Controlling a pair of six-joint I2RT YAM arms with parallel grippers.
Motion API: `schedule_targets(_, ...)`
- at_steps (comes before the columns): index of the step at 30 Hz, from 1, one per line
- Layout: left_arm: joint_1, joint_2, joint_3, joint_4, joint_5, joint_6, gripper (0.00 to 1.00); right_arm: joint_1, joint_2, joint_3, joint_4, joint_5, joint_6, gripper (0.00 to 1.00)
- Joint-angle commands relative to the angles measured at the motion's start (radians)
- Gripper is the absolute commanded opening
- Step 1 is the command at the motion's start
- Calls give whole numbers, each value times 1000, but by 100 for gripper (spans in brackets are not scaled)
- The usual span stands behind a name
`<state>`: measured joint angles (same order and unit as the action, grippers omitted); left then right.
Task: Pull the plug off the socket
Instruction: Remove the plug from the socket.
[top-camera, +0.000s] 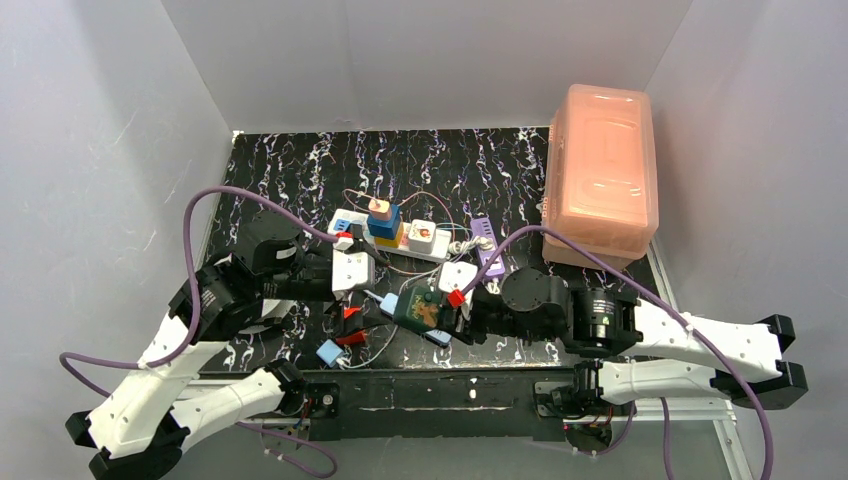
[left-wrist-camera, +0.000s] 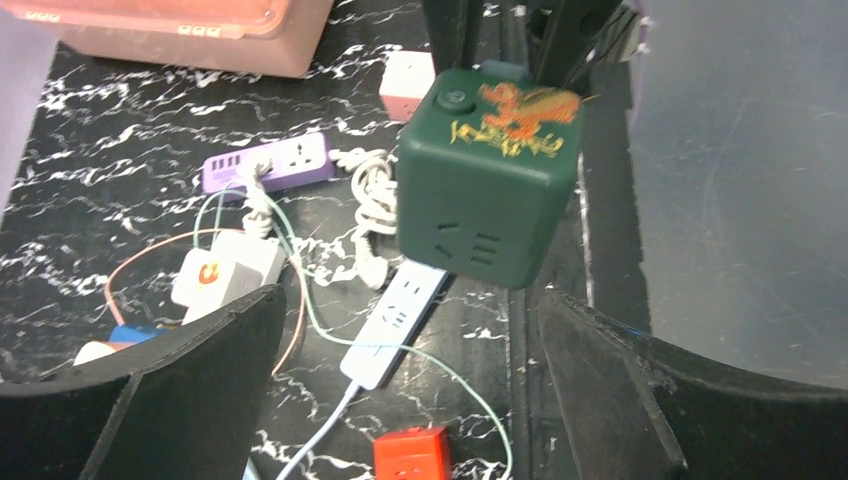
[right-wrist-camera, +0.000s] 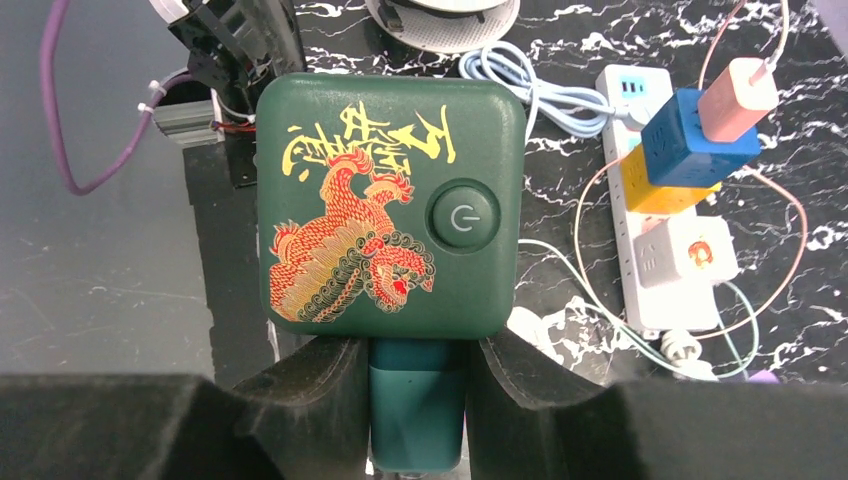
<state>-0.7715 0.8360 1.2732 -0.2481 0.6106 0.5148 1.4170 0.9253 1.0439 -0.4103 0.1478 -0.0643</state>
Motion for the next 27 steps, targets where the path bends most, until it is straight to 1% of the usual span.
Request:
schedule_targets(1,3,-10,25,11,175,-63,98,43,14,83,61,102,-61,1)
schedule_targets(3,3,-17,20,10,234,-59,98,53,23,93,69,105,-68,1)
schedule_targets(6,2,-33,-8,19,271,-14,98,66,44,114,79,109,-82,1)
schedule_targets(10,2,-30,-20,34,265,10,98,85,88,147,77,108,-100,1)
schedule_targets(13,3,-28,-28,39,260,55,98,90,114,162,88,100,-111,1)
schedule_targets(17,3,-23,-31,60,207,65,98,97,136,178,96,93,-119,1)
schedule_targets(21,3,-29,-44,66,256,59,98,100,149,182,116,90,-129,1)
schedule_targets(24,3,-25,-53,80,274,23,98,100,167,196,139,93,-145,1)
schedule_targets(27,3,-37,-68,81,297,41,98,100,179,202,168,98,-159,1)
